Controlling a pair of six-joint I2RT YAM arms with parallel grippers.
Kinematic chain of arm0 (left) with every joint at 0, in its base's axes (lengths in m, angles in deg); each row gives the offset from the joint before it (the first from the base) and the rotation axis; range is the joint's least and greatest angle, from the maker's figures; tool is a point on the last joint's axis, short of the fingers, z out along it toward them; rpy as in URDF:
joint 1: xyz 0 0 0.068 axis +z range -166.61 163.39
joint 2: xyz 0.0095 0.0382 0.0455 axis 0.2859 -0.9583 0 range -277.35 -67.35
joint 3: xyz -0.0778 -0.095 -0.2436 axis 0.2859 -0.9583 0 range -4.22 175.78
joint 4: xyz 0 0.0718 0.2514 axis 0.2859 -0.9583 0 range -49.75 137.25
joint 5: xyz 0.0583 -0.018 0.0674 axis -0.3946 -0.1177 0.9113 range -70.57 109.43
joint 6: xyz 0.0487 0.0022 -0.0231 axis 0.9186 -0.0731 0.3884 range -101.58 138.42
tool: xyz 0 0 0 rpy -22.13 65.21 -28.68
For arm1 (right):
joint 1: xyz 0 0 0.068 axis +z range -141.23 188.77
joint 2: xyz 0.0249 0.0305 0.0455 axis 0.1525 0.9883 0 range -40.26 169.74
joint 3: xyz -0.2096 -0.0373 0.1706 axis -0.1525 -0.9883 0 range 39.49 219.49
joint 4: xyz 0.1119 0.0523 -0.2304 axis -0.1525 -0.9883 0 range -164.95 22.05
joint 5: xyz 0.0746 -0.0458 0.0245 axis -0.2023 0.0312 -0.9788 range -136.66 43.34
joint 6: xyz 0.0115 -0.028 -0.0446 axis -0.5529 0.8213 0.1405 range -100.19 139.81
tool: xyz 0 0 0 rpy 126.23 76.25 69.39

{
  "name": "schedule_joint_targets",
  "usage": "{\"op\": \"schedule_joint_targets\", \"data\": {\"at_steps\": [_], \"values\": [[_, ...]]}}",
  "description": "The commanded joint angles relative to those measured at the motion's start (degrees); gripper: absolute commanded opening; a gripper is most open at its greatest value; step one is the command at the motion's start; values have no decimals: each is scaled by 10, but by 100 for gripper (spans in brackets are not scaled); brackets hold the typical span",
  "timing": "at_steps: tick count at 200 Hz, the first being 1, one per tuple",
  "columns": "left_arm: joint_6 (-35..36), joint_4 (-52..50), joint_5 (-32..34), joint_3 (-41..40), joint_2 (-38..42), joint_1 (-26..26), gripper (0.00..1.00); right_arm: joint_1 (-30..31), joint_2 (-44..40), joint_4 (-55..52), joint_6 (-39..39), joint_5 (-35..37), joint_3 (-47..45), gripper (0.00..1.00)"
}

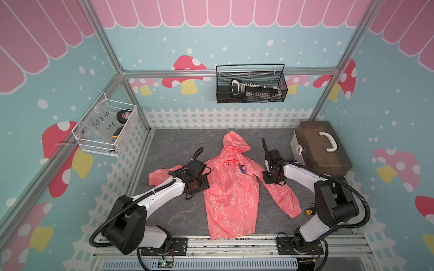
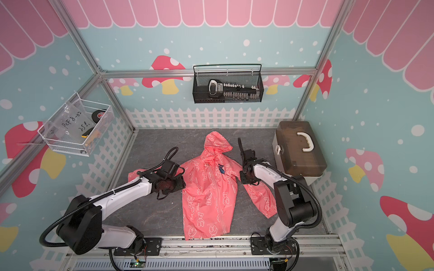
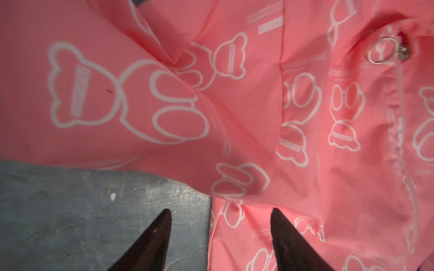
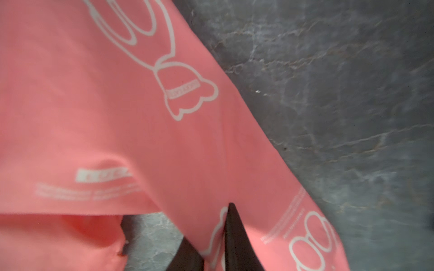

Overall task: Unzip the jacket
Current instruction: Flatten out the jacket at the center of the board.

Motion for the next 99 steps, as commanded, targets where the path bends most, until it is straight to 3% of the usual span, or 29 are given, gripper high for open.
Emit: {"op": "schedule_joint_targets", "data": {"at_steps": [1, 24, 50, 99], "values": [[-47, 67, 15, -15, -31, 0, 57, 2, -22, -41, 23, 99, 31, 11], [-36, 94, 19, -6, -67, 28, 40, 1, -20, -57, 59, 135, 61, 10], [-8, 113, -28, 20, -127, 103, 21, 1, -1, -74, 94, 171, 104, 8], [37, 122, -77, 81, -187, 245, 7, -7, 48, -90, 130, 117, 183, 13]]}}
